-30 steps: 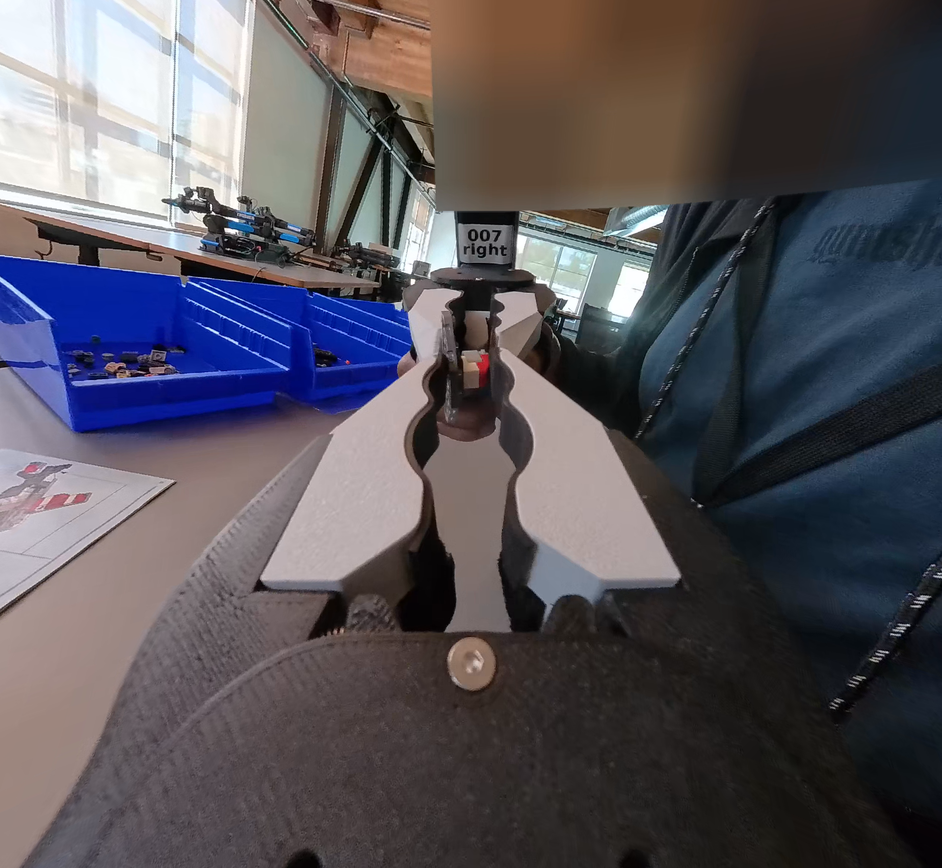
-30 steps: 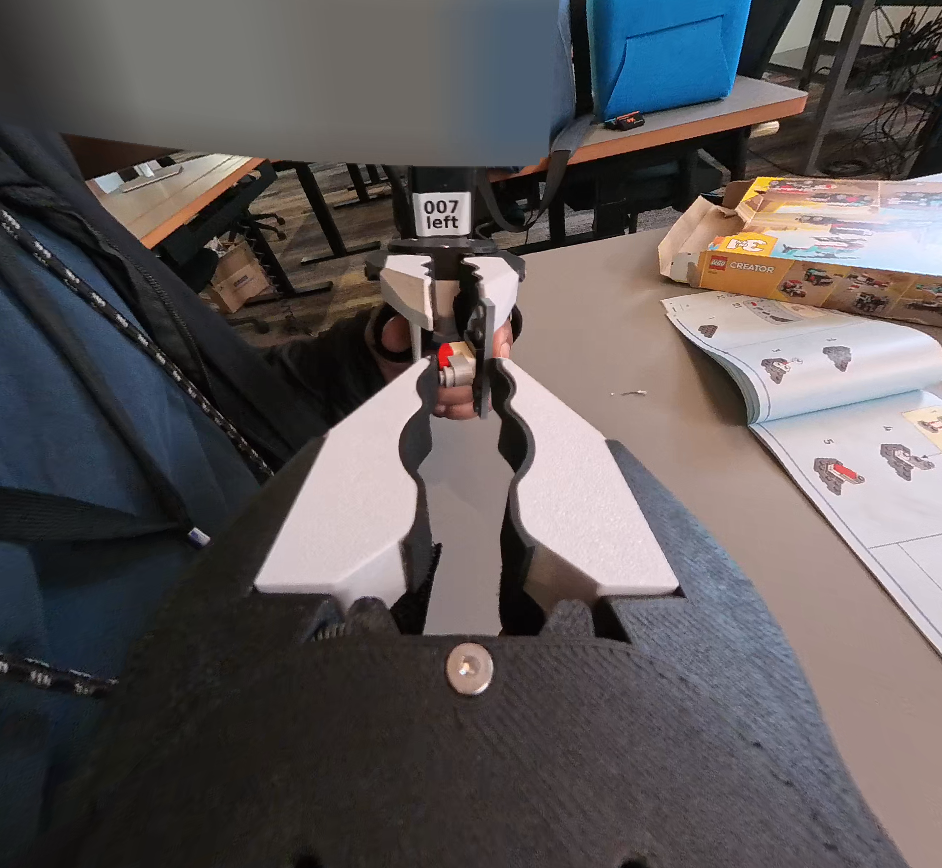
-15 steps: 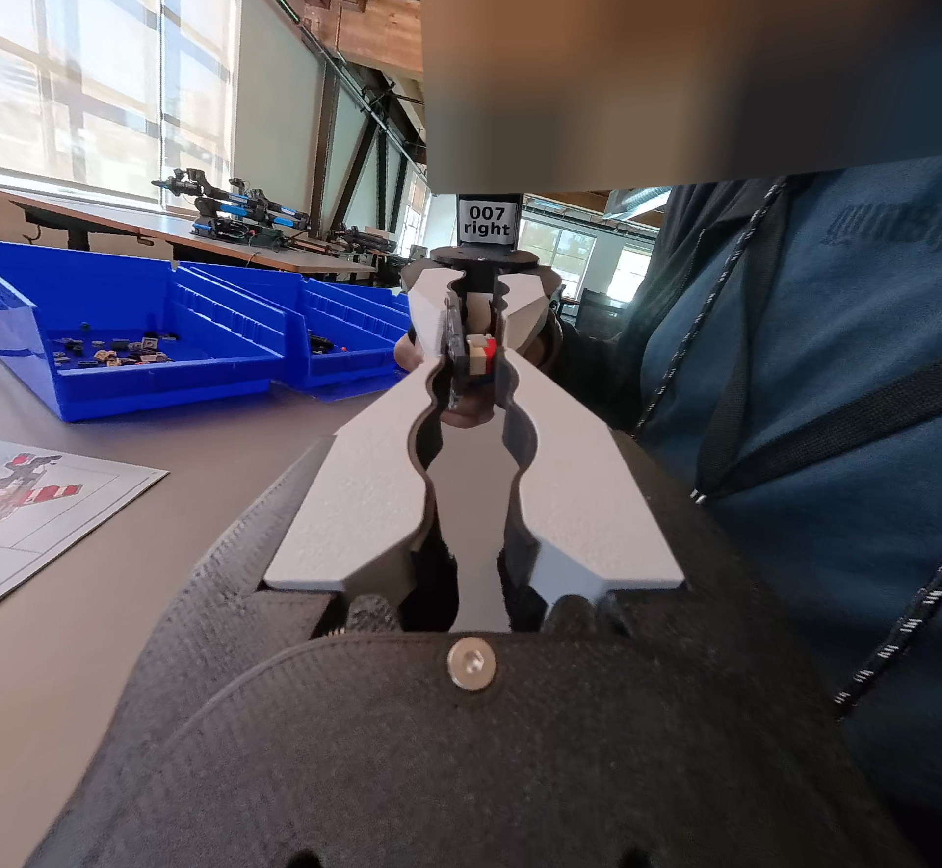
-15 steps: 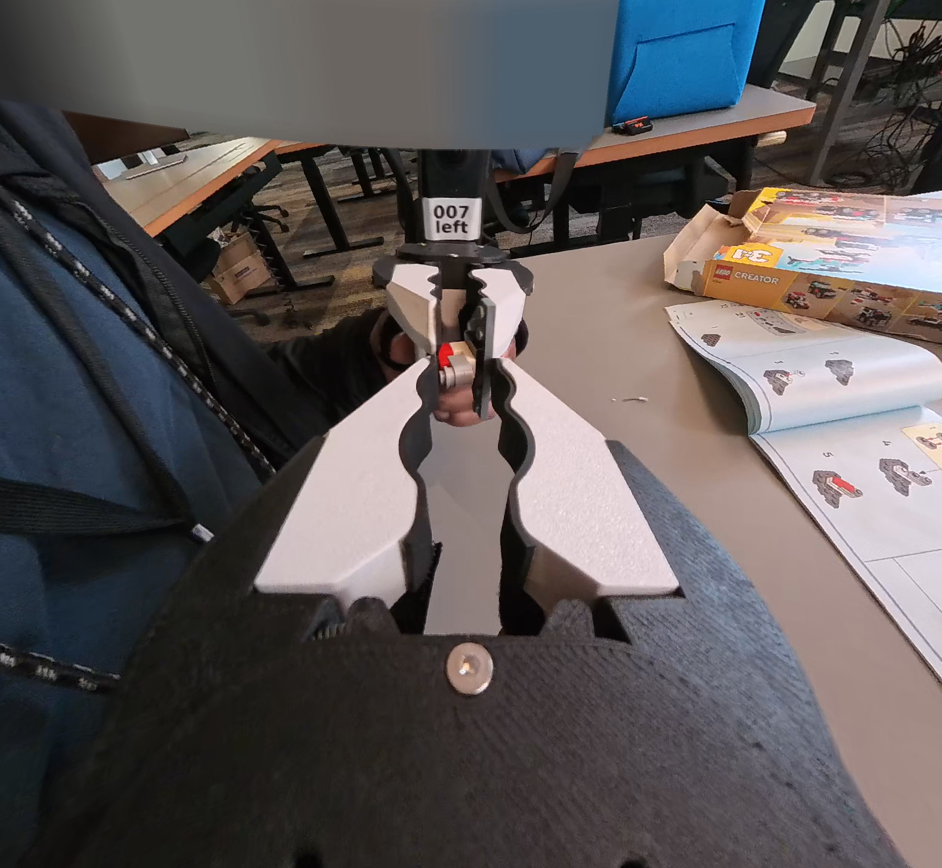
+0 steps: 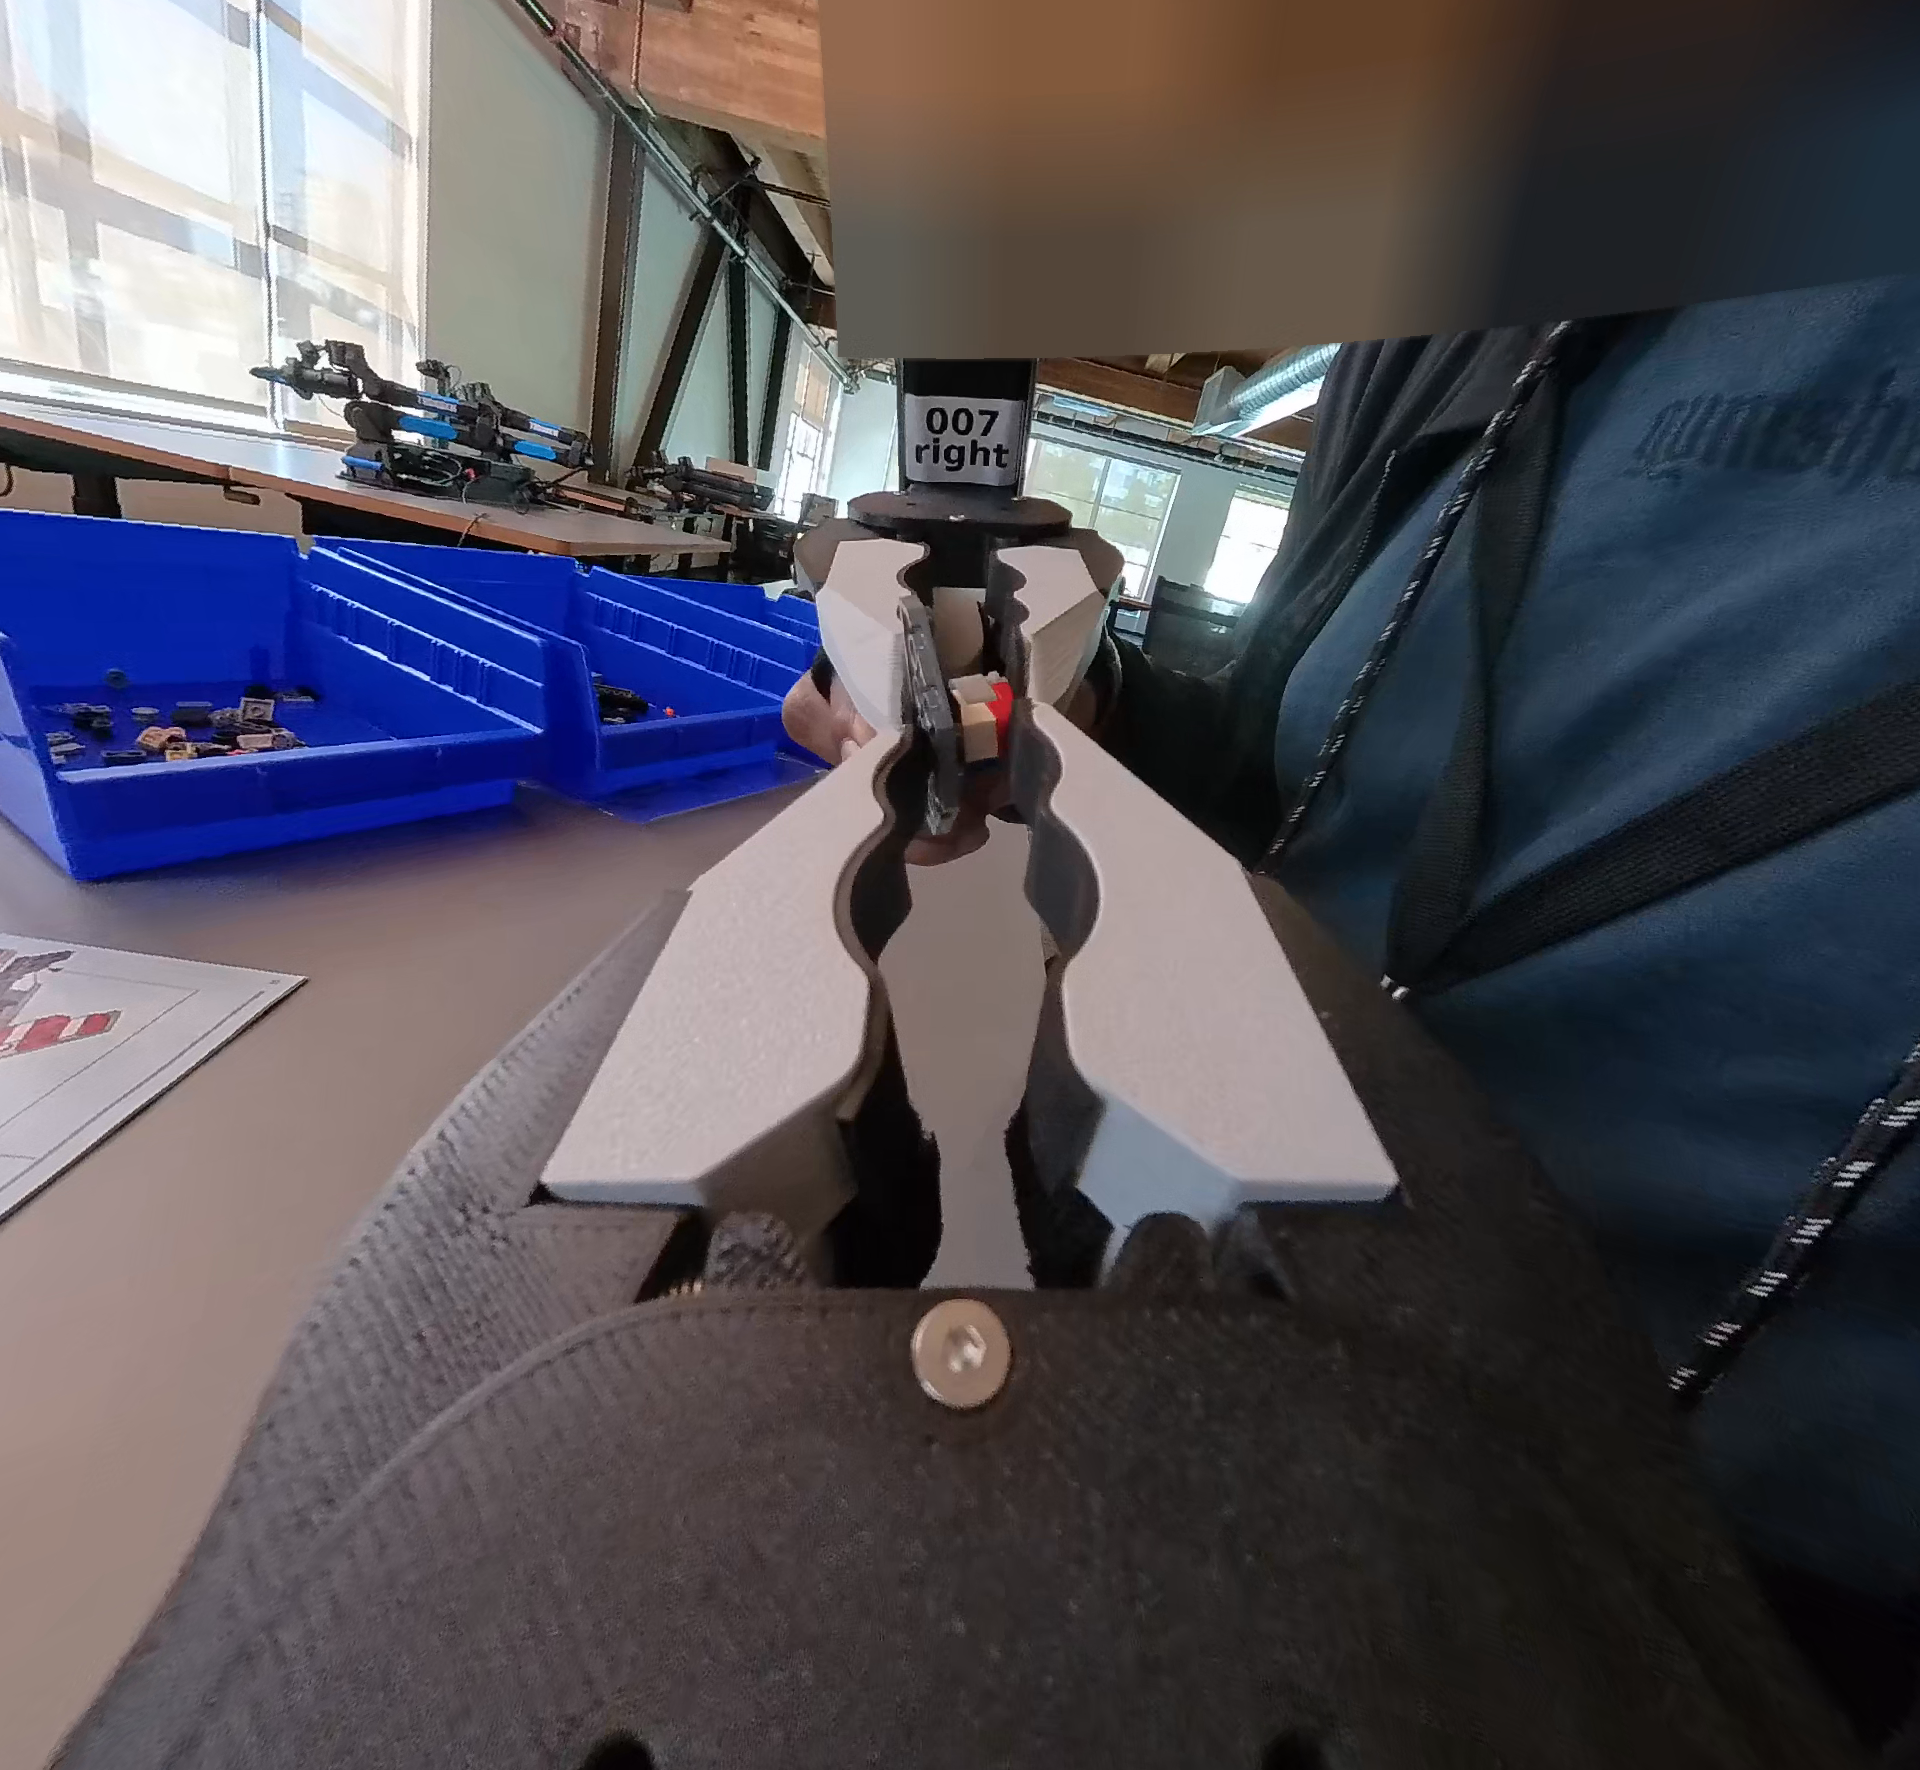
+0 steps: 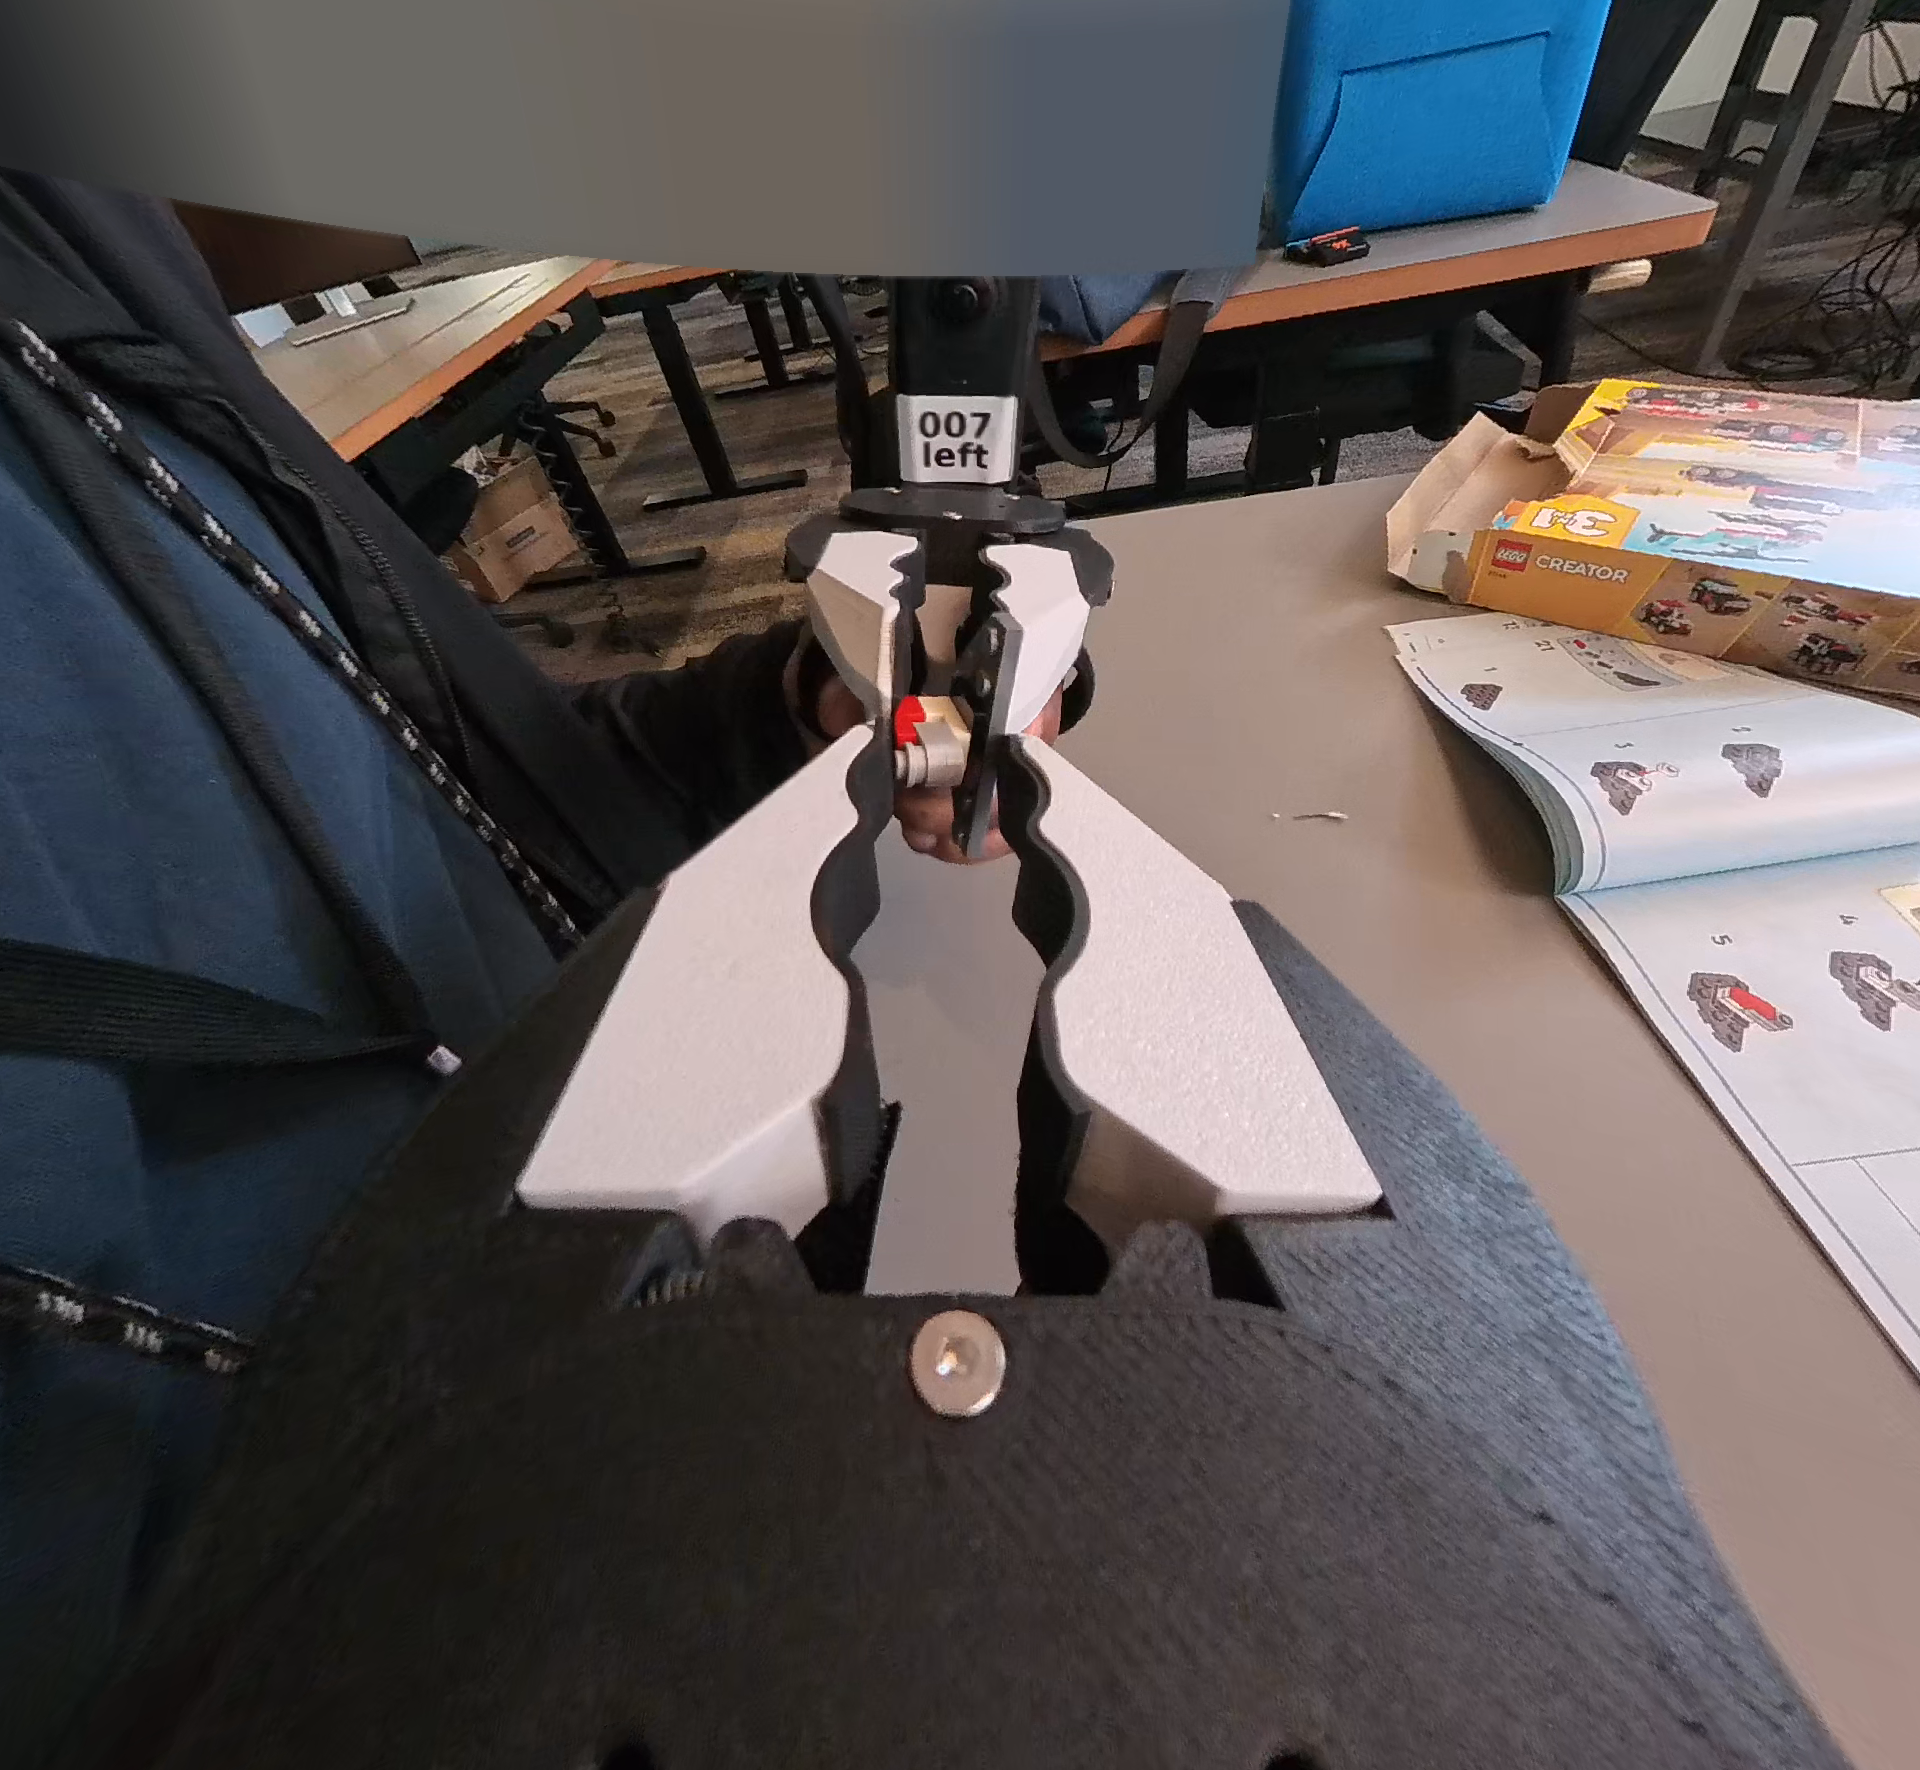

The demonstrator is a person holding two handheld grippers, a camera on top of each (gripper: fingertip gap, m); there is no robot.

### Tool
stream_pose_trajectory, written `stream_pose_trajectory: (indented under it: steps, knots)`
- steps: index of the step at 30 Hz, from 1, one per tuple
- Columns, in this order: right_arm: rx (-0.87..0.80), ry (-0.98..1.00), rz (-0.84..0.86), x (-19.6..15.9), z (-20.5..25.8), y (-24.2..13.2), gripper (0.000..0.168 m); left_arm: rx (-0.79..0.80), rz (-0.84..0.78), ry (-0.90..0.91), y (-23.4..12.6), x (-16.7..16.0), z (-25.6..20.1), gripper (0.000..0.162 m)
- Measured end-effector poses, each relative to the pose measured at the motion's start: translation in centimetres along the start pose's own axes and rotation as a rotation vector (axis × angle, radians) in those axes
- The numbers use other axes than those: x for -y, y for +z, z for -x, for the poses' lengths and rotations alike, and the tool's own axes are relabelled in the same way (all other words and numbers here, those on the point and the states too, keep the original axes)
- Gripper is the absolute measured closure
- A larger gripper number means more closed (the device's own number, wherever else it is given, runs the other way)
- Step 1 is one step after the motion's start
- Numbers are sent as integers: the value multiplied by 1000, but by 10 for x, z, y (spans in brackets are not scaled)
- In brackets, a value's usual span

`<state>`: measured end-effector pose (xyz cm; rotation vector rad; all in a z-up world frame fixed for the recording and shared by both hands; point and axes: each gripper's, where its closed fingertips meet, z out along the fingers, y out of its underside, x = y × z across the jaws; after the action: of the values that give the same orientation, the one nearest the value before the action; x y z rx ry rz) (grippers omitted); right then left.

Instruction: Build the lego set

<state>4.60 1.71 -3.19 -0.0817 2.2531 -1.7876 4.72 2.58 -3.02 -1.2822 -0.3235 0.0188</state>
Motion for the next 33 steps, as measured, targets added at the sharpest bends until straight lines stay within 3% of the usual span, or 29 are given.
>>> stream_pose_trajectory:
  steps: [27,33]
  knots:
    - [86,-48,169,-17,-1,-4,147,19,8,-113,0,-4,10,146]
    - [83,-55,179,-18,-4,-4,147,29,45,-99,4,-9,10,154]
